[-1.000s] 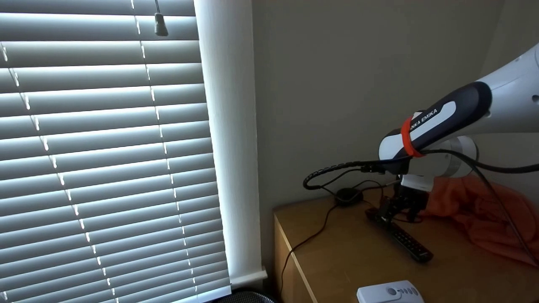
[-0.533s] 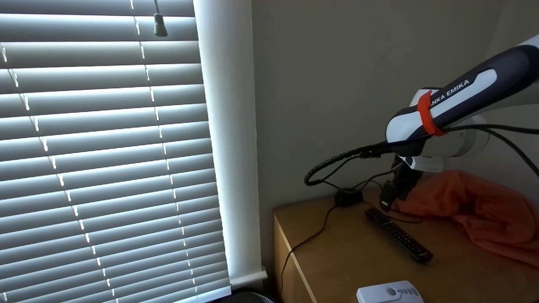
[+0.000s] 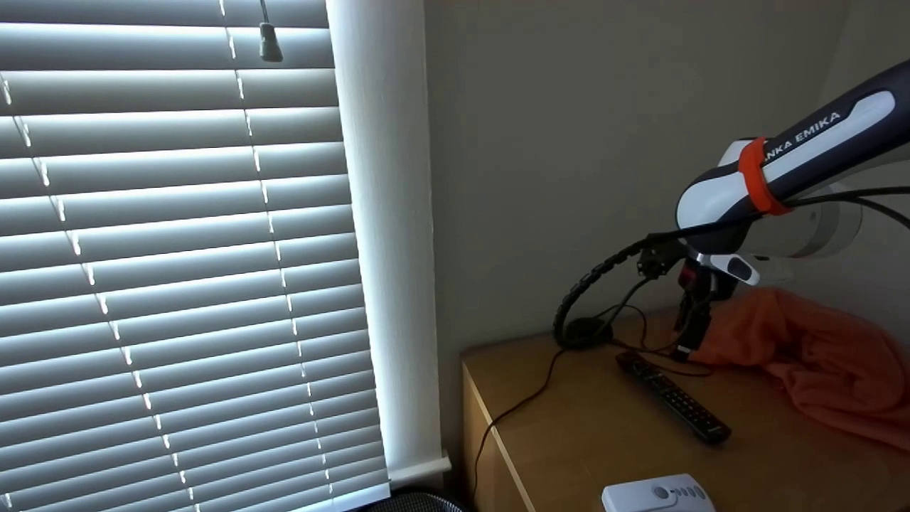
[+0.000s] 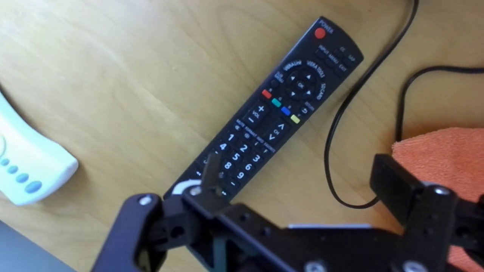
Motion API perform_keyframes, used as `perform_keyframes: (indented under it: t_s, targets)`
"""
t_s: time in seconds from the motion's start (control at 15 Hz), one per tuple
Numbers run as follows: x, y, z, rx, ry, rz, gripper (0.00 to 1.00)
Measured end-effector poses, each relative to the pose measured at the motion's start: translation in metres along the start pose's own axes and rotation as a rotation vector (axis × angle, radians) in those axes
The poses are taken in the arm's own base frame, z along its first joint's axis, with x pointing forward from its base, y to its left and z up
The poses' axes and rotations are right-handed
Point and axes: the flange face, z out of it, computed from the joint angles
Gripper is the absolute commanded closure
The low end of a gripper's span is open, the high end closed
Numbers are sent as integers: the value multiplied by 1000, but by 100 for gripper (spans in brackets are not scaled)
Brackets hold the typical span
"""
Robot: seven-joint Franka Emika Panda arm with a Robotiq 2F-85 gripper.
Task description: Turn the remote controller
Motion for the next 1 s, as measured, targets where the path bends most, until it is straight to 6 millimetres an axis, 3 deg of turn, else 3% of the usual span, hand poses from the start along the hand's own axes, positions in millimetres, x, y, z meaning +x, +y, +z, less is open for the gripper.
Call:
perform_keyframes:
  t_s: [0.47, 1.0]
  targets:
    - [17, 7, 3, -50, 10, -355, 0]
    - [28, 21, 11, -85, 43, -621, 0]
